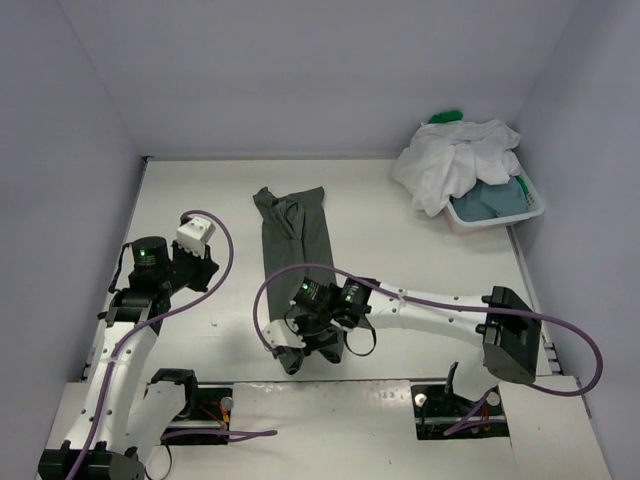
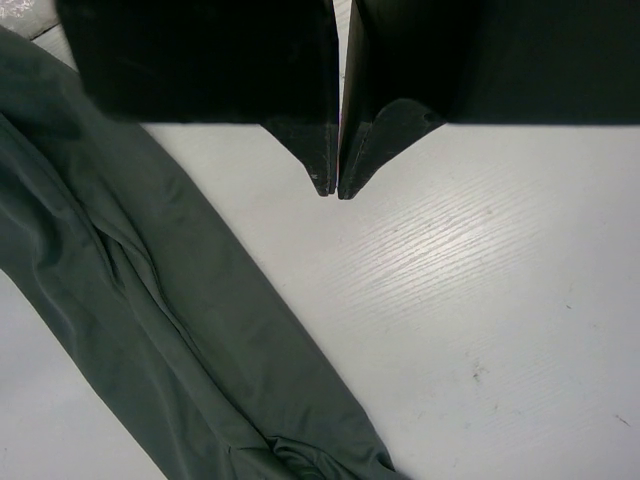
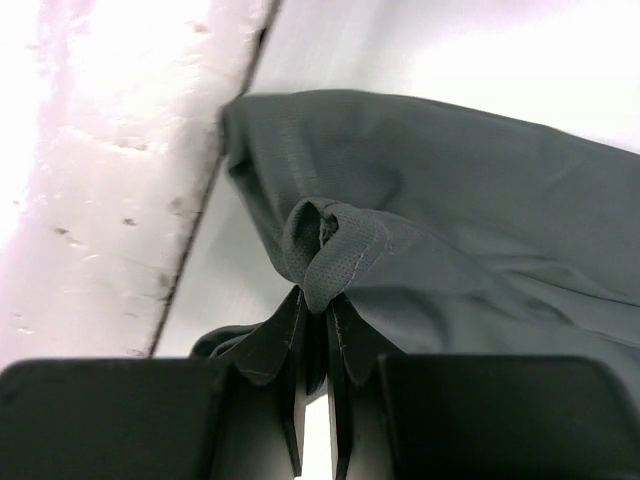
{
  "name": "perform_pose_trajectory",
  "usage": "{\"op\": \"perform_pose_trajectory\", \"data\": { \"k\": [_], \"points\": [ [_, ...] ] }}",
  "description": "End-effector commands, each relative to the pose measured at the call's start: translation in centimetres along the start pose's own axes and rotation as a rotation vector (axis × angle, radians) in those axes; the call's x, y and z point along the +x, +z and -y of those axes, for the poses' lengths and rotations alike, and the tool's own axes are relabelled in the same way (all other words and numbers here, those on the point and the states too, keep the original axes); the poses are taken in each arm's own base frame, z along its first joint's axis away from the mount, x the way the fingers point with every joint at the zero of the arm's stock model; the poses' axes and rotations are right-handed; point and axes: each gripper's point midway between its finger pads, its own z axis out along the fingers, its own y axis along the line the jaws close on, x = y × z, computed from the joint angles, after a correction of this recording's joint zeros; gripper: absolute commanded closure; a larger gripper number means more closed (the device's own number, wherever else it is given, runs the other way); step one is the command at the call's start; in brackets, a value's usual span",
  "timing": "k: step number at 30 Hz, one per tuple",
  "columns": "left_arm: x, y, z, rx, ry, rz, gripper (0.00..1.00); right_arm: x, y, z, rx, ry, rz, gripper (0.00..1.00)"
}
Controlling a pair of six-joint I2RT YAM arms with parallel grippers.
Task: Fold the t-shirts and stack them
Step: Fold the rectangle-folded T-shirt at the center of the board.
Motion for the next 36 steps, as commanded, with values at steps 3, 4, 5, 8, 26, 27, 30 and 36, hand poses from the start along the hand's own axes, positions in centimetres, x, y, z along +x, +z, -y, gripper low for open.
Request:
{"op": "perform_pose_trajectory", "data": {
  "k": [3,4,5,8,26,27,30,36],
  "points": [
    [-3.4,-0.7,-0.3,-0.004,0.017,0.091,1.0,-2.0,-2.5,5.9,0.067,0.008,0.116,1.0],
    [-3.4,-0.7,-0.3,-0.003,0.016,0.091,1.0,-2.0,-2.6,6.5,0.071,0.011,0.121,1.0],
    [-3.3,-0.7,-0.2,-0.001,0.013,0.089,1.0,-2.1,-2.8,7.1,0.079,0.011,0.129,1.0],
    [-3.2,-0.6,-0.3,-0.003,0.012,0.086,1.0,-2.1,-3.1,8.9,0.098,0.013,0.141,1.0],
    [-2.9,-0.6,-1.3,-0.025,-0.023,0.081,1.0,2.6,-3.9,18.4,0.196,0.078,0.134,1.0],
    [-3.0,-0.6,-1.3,-0.025,-0.023,0.081,1.0,2.7,-4.3,19.1,0.212,0.081,0.138,1.0],
    [-2.9,-0.5,-1.3,-0.025,-0.025,0.078,1.0,3.2,-4.2,20.2,0.221,0.082,0.137,1.0],
    [-2.8,-0.4,-1.4,-0.027,-0.03,0.076,1.0,4.0,-3.5,22.1,0.225,0.092,0.139,1.0]
  ]
}}
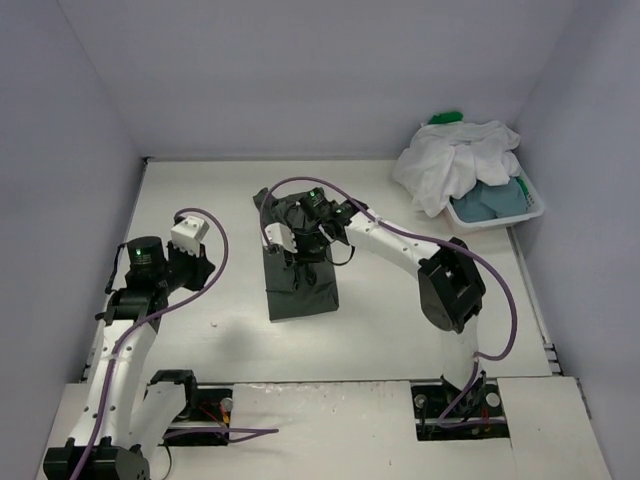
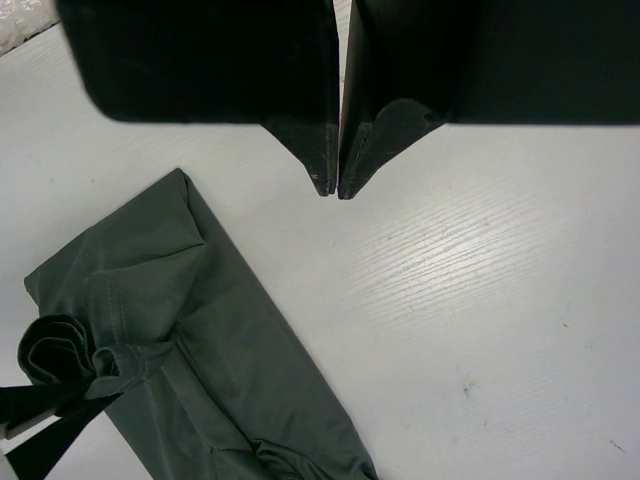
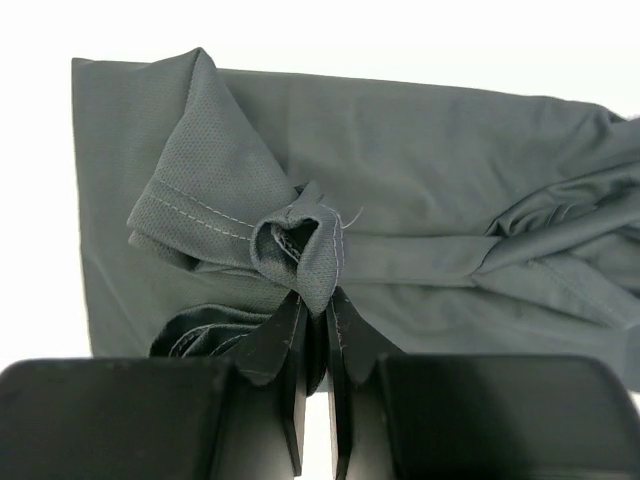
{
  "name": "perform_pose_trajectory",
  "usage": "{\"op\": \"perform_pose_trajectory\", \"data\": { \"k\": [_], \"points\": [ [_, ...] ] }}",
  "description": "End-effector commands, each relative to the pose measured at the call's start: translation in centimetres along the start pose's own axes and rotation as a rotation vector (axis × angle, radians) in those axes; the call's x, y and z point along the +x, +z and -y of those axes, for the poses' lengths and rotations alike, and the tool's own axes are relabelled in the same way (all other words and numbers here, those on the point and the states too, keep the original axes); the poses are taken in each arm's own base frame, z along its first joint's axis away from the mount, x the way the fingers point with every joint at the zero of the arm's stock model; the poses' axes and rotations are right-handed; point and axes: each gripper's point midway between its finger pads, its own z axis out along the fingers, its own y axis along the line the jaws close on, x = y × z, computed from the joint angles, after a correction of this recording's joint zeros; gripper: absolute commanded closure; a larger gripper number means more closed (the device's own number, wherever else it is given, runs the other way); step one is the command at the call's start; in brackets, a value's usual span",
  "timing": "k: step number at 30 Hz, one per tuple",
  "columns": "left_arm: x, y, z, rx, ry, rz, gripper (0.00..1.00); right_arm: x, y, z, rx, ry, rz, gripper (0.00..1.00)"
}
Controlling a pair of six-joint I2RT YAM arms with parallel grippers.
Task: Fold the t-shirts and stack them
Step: Fold the rectangle-folded T-shirt at the center of the board.
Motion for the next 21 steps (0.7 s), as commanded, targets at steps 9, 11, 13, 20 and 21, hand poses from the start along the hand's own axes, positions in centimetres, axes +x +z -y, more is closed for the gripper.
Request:
{"op": "perform_pose_trajectory", "data": {
  "k": [9,11,13,20,21],
  "points": [
    [-3.3,-0.9,-0.3,0.002,0.014,0.1,1.0,0.5,1.9,3.2,0.02,-0.028,0.009,1.0],
    [-3.3,-0.8,-0.3,0.006,0.012,0.098,1.0,1.4,2.3,3.4,0.028,-0.026,-0.018,1.0],
    [-3.3,-0.8,-0.2,0.009,0.011,0.095,1.0,2.0,2.4,3.9,0.039,-0.026,-0.031,1.0],
    [-3.2,-0.8,-0.3,0.007,0.006,0.094,1.0,3.6,2.5,6.5,0.128,-0.012,-0.068,0.96],
    [-3.2,-0.8,-0.3,0.005,0.007,0.096,1.0,3.8,2.5,6.8,0.143,-0.007,-0.072,0.87]
  ]
}}
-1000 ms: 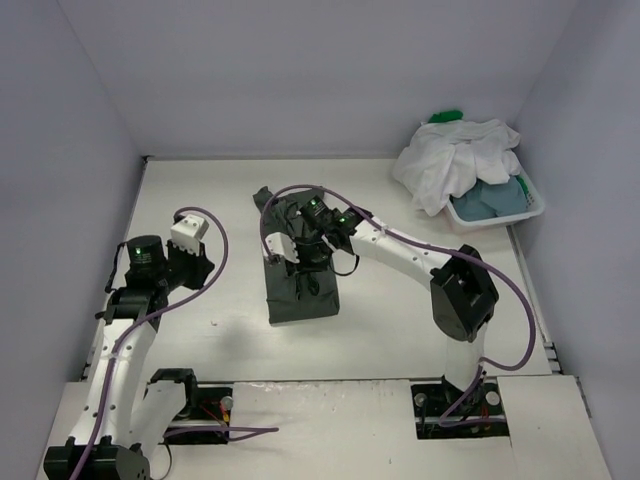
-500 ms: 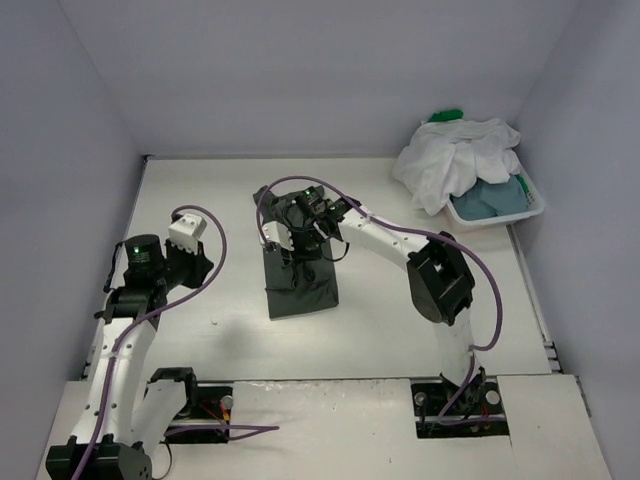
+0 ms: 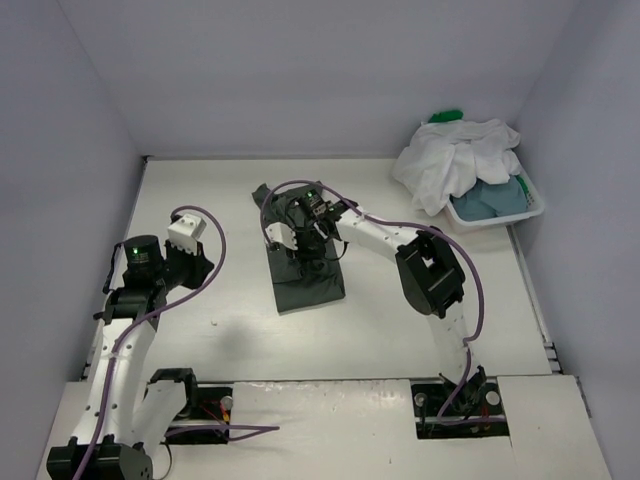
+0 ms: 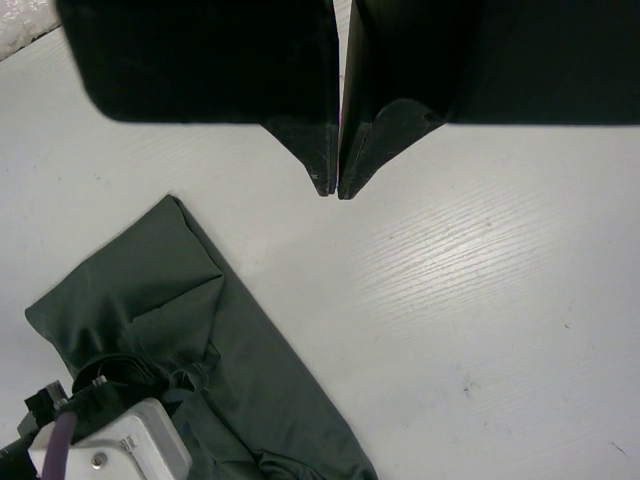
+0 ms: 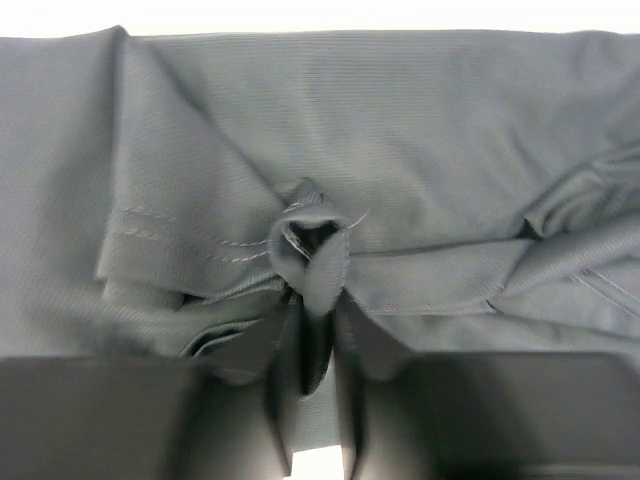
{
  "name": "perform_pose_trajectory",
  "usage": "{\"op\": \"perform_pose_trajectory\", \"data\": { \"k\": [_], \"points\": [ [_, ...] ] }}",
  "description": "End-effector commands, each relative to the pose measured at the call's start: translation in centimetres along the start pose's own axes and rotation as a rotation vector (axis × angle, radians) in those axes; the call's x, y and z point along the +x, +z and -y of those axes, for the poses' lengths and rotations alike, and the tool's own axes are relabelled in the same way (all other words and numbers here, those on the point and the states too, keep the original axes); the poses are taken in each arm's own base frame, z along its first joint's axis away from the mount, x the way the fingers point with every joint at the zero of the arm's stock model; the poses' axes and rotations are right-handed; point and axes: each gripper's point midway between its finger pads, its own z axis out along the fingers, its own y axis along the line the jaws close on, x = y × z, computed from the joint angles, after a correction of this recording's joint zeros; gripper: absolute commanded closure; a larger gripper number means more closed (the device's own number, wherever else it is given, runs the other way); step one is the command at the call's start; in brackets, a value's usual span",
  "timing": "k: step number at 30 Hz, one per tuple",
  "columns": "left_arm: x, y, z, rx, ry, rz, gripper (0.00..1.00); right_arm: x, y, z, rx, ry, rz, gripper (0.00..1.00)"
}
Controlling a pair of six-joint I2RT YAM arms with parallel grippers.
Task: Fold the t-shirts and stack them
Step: Fold the rectangle-folded T-shirt at the center of the board.
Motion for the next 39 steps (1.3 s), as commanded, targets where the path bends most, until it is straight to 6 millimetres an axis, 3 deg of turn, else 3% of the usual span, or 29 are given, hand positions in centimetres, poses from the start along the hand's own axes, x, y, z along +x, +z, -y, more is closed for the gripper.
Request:
{"op": "perform_pose_trajectory", "data": {
  "k": [1,4,6,13,19,23,27,32,39],
  "points": [
    [-3.2,-0.6,0.0,0.004,0.022,0.089,1.0,-1.1,-1.6,4.4,0.16,-0.022,0.012,0.83],
    [-3.0,-0.7,-0.2,0.005,0.014,0.087,1.0,-1.1,-2.0,6.0,0.242,0.017,0.003,0.66],
    [-3.0,-0.7,-0.2,0.006,0.011,0.087,1.0,-1.3,-2.4,7.0,0.298,0.04,0.004,0.62],
    [-3.1,-0.8,-0.1,0.01,0.013,0.09,1.0,-1.6,-3.8,8.8,0.421,0.066,0.001,0.59],
    [-3.1,-0.8,-0.1,0.008,0.013,0.093,1.0,-0.1,-4.3,10.8,0.568,0.096,-0.084,0.59],
    [-3.0,-0.8,-0.3,0.003,0.009,0.092,1.0,-0.2,-4.9,9.4,0.583,0.116,-0.097,0.6],
    [-3.1,-0.9,-0.3,0.003,0.009,0.096,1.0,-3.2,-7.0,7.0,0.572,0.127,-0.025,0.64],
    [-3.2,-1.1,-0.4,-0.004,0.014,0.104,1.0,-4.1,-7.9,3.8,0.522,0.18,-0.009,0.87],
    [-3.5,-1.5,-0.4,-0.006,0.011,0.117,1.0,-3.3,-9.4,2.0,0.552,0.229,-0.031,0.85]
  ]
}}
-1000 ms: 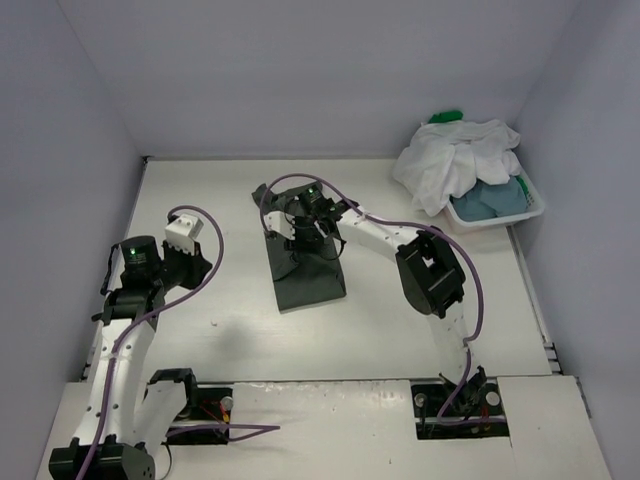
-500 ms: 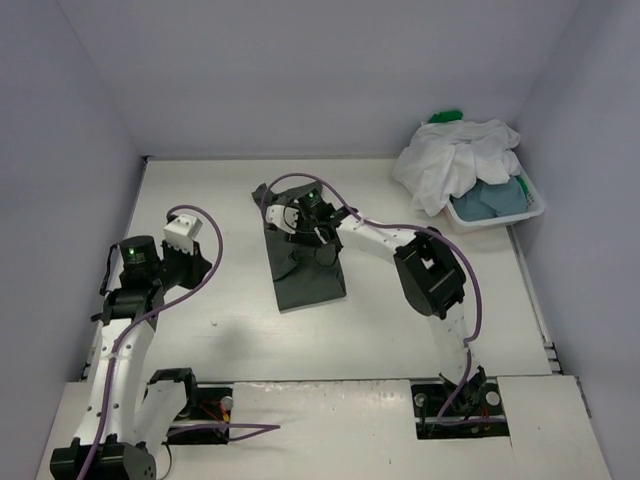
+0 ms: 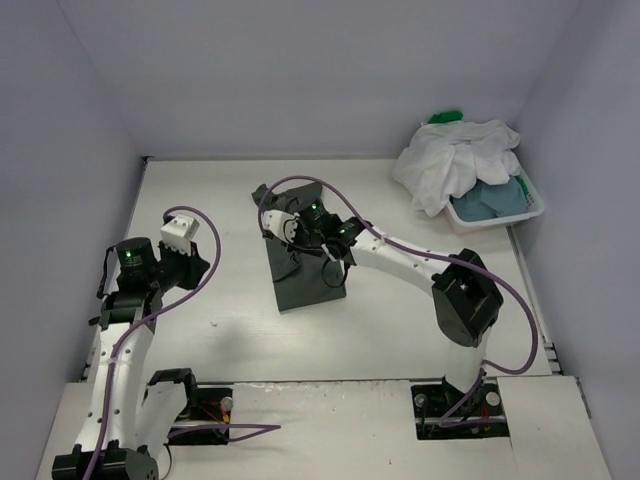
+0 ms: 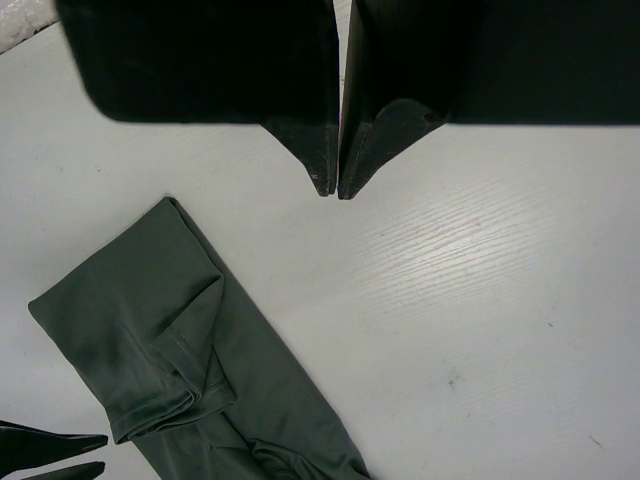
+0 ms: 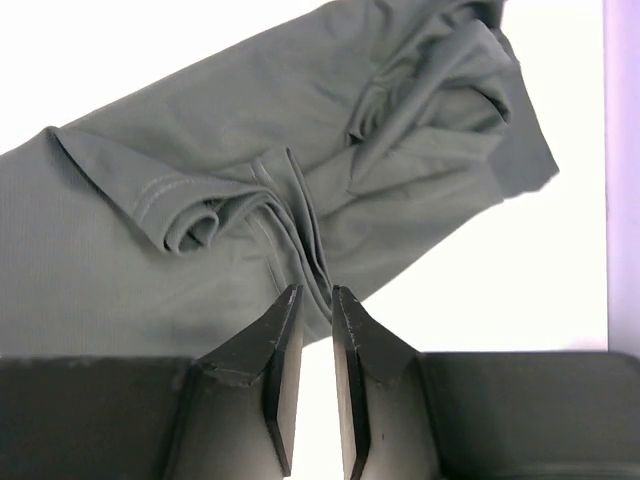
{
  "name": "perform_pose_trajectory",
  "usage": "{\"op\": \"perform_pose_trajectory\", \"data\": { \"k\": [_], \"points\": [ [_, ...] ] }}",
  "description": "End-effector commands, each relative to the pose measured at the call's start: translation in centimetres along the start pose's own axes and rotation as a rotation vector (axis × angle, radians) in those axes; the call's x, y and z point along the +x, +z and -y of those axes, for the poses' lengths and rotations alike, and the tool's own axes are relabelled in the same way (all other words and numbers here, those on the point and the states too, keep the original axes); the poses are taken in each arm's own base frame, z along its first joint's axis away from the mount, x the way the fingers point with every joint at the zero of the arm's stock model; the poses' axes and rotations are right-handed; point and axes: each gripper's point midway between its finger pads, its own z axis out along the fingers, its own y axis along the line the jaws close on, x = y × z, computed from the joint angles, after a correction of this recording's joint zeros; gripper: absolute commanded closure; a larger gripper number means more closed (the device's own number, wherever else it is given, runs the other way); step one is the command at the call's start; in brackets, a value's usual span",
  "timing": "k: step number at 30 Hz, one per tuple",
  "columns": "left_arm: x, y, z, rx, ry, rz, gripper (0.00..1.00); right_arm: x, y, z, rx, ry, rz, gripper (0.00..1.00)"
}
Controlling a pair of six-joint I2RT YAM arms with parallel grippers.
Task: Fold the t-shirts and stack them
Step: Fold the rectangle-folded T-shirt at the center of the board.
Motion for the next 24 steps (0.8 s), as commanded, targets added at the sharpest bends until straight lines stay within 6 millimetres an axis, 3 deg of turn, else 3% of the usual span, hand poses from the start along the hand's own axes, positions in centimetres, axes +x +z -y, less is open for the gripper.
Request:
{"op": "perform_pose_trajectory", "data": {
  "k": [1,6,14,24],
  "points": [
    [-3.1,-0.8,0.2,0.009,0.028,0.087,1.0,0.3,-2.0,0.3,0.029,0.054,-0.004,0.86],
    [-3.1,-1.0,0.2,0.008,0.023,0.092,1.0,1.4,-1.3,-2.2,-0.043,0.065,-0.033,0.99],
    [-3.1,-1.1,-0.1,0.004,0.016,0.096,1.0,1.3,1.4,-4.4,-0.148,0.097,-0.023,1.0],
    [-2.9,-1.0,-0.3,0.001,0.013,0.091,1.0,1.2,4.1,-5.4,-0.185,0.107,-0.012,1.0]
  ]
}}
